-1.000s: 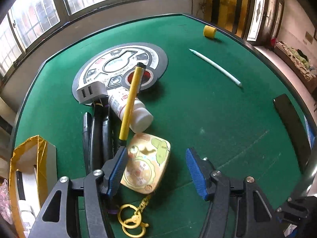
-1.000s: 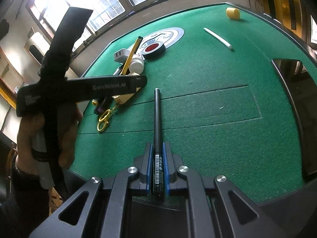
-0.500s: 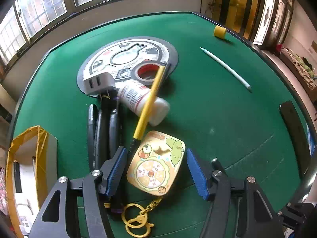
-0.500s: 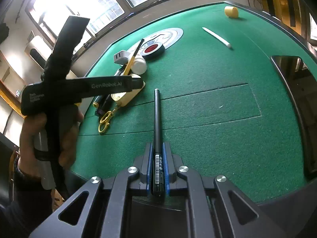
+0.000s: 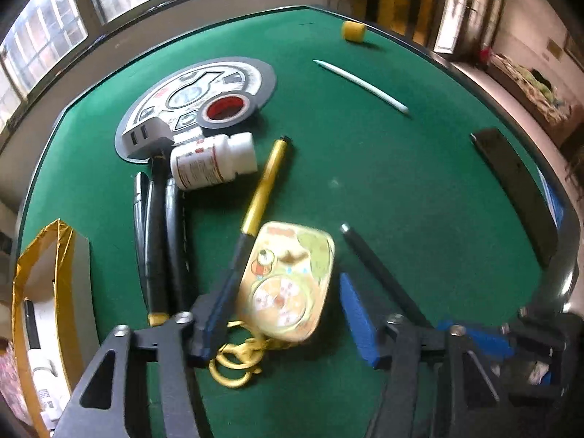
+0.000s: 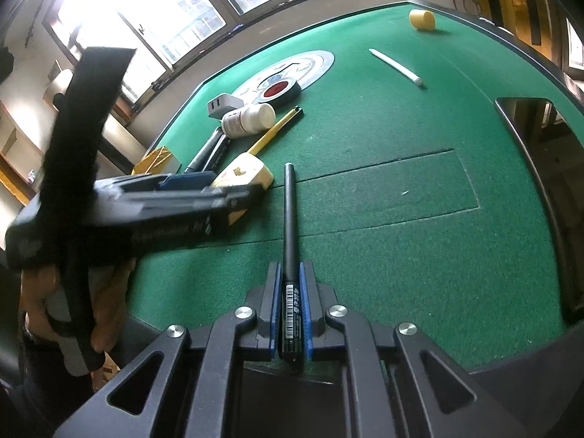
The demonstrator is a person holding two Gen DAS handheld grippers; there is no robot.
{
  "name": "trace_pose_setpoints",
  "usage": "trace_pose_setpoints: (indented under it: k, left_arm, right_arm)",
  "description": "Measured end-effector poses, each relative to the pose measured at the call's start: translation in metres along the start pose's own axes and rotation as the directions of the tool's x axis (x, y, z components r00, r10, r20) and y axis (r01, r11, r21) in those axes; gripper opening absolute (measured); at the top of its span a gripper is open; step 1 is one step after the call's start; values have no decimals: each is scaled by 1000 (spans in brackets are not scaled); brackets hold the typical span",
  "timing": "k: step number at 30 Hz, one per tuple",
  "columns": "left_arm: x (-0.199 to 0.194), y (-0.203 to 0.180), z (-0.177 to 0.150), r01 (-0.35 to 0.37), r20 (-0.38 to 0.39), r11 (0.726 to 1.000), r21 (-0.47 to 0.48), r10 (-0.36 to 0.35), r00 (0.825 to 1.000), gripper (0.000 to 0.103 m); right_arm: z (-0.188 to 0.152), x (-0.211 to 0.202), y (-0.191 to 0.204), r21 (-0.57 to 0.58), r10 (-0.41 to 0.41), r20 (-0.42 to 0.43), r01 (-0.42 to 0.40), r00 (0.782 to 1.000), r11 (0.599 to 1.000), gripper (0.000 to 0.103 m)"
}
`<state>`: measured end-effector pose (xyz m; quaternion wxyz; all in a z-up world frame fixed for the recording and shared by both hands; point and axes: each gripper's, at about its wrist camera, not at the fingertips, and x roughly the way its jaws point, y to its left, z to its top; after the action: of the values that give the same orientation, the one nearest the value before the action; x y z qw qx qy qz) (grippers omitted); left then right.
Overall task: Organize rigid objects
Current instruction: 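Grasp the yellow keychain game card with the left tool, then carry the yellow card and black pen into the tray and open both tools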
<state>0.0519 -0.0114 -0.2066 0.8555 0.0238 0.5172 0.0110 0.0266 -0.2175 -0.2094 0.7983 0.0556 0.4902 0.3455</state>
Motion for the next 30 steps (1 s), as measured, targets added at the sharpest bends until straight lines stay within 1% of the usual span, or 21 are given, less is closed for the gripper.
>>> trace_pose_setpoints:
  k: [1, 3, 4, 7, 9, 11, 13, 15, 17, 19, 20, 21, 25, 26, 27, 28, 30]
  left_arm:
    - [-3, -1, -5, 16, -5, 1000, 2, -16, 1000, 50]
    - [-9, -1, -13, 60, -20, 998, -7, -60, 998, 49]
    - [-11, 0, -15, 65, -20, 998, -11, -65, 998, 49]
    - [-14, 0, -13, 43, 8, 999, -17, -43, 999, 49]
    - [-9, -2, -9, 39, 8, 999, -14, -39, 999, 49]
    - [-2, -6, -7, 20, -3, 1000, -1, -20, 1000, 49]
    - [-3, -7, -9, 6, 12, 1000, -6, -6, 1000, 49]
    - [-6, -4, -14, 16, 11, 999, -33, -15, 1000, 49]
    - [-11, 2, -21, 41, 9, 996, -82, -41, 999, 49]
    - [-18, 8, -30, 91, 17, 986, -141, -89, 996, 49]
    - [-19, 9, -34, 106, 14, 982, -153, -105, 994, 49]
    - [-21, 10, -39, 108, 15, 981, -161, -107, 994, 49]
    - [-19, 8, -46, 63, 44, 985, -163, -56, 997, 49]
    - [-19, 6, -46, 39, 50, 987, -153, -32, 998, 50]
    - [-18, 6, -47, 30, 54, 988, -152, -22, 998, 49]
    - [-19, 9, -48, 42, 60, 985, -170, -32, 998, 49]
    - [-20, 19, -49, 86, 63, 971, -225, -74, 995, 49]
  right_arm:
    - [0, 0, 0, 3, 0, 1, 0, 1000, 1000, 10]
    - [0, 0, 0, 7, -3, 2, 3, 1000, 1000, 10]
    - [1, 0, 0, 8, -7, 2, 7, 1000, 1000, 10]
    - [1, 1, 1, 15, -17, 1, 17, 1000, 1000, 10]
    - [1, 1, 2, 20, -28, -3, 28, 1000, 999, 10]
    - [1, 1, 4, 20, -40, -5, 40, 999, 999, 10]
    - [-1, 1, 6, 13, -52, -4, 52, 999, 999, 10]
    - [-2, 1, 8, 9, -59, -2, 60, 998, 998, 10]
    - [1, 1, 9, 10, -73, -14, 74, 997, 997, 10]
    - [3, 3, 14, -5, -99, -21, 99, 995, 995, 10]
    - [4, 5, 17, -15, -115, -20, 115, 993, 993, 10]
    - [5, 7, 21, -32, -141, -17, 140, 990, 990, 10]
    - [4, 14, 37, -124, -242, 16, 242, 970, 962, 10]
    - [3, 15, 41, -147, -266, 26, 267, 964, 952, 9]
    - [2, 16, 42, -160, -276, 32, 278, 961, 947, 9]
    - [1, 17, 44, -175, -287, 38, 289, 957, 941, 9]
    - [3, 16, 41, -153, -279, 31, 281, 960, 947, 9]
